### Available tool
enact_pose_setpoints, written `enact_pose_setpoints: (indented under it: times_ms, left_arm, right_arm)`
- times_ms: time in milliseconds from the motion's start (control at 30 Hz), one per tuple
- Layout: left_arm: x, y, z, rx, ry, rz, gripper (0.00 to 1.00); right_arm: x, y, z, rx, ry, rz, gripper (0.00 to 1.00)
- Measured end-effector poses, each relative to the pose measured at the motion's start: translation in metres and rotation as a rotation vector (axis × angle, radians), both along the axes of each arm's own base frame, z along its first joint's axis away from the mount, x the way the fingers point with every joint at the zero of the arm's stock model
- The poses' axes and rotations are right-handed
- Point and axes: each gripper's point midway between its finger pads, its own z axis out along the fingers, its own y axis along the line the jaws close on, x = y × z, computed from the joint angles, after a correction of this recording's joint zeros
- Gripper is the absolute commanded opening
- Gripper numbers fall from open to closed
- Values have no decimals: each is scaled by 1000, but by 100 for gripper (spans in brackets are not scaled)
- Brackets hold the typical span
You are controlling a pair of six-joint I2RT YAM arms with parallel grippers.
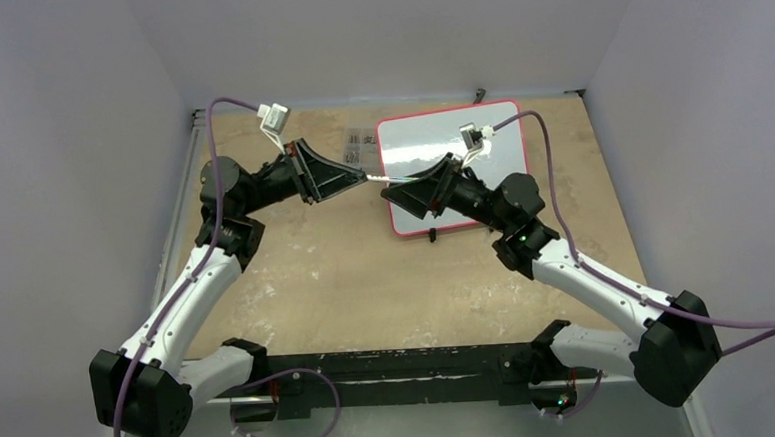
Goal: Write a sentence on the whiteboard
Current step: Open the whiteboard marker.
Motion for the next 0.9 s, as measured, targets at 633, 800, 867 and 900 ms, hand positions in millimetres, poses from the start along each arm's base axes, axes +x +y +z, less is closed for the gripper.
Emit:
enact_pose_setpoints:
  times_ms: [633,800,867,900]
  left_arm:
    - [8,0,-8,16,20,40,0]
    - [9,1,-10,14,24,48,0]
    - [9,1,-9,13,20,47,0]
    - [9,1,-8,12,19,47,0]
  right_arm:
    - [9,27,7,87,17,78,40]
    - [5,26,17,119,-10,88,43]
    - [4,25,21,132,-18,90,43]
    - [3,25,23,139,-22,92,43]
